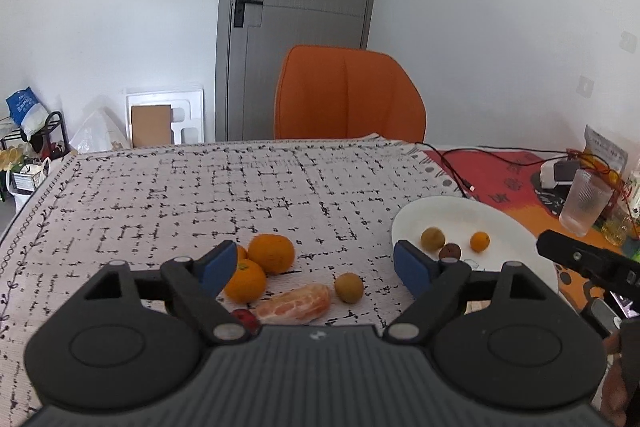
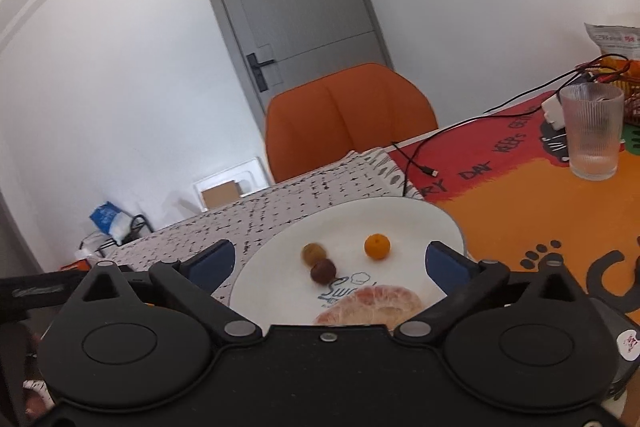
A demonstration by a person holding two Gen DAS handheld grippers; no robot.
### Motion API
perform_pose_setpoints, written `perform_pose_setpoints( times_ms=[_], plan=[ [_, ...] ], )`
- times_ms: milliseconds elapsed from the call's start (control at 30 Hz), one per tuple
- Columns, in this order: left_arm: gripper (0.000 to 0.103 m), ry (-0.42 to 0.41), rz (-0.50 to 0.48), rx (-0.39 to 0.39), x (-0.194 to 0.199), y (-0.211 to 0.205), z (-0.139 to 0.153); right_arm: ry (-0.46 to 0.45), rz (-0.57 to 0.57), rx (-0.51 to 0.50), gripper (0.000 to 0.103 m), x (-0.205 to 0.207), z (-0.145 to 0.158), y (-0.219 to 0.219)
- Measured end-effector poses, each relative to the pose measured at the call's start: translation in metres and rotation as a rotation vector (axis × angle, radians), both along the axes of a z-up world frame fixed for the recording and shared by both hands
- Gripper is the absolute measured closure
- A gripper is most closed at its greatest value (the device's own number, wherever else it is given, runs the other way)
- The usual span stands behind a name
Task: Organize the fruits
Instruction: 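Grasp the yellow plum with right tool while left tool reaches toward the oranges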
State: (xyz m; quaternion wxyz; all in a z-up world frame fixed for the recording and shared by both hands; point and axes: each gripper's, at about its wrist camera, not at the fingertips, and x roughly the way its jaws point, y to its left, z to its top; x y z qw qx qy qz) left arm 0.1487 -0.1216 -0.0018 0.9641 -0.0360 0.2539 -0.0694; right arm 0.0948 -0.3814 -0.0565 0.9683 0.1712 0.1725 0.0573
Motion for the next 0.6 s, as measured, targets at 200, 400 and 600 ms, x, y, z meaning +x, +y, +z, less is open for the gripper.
perform_pose_setpoints(
  times_ms=[200,400,600],
  plan=[
    [0.018,0.001,0.038,-0.047,-0.009,0.028,0.007,0.001,0.029,0.003,0.0,-0.001,0.005,0.012],
    [0.018,0.0,0.086,-0.033,-0.012,0.051,0.006,-0.013,0.047,0.005,0.0,-0.002,0.007,0.023],
    [0.017,-0.001,0.137,-0.062,-0.014,0.076,0.002,-0.008,0.092,0.001,0.0,0.002,0.008,0.034]
  ],
)
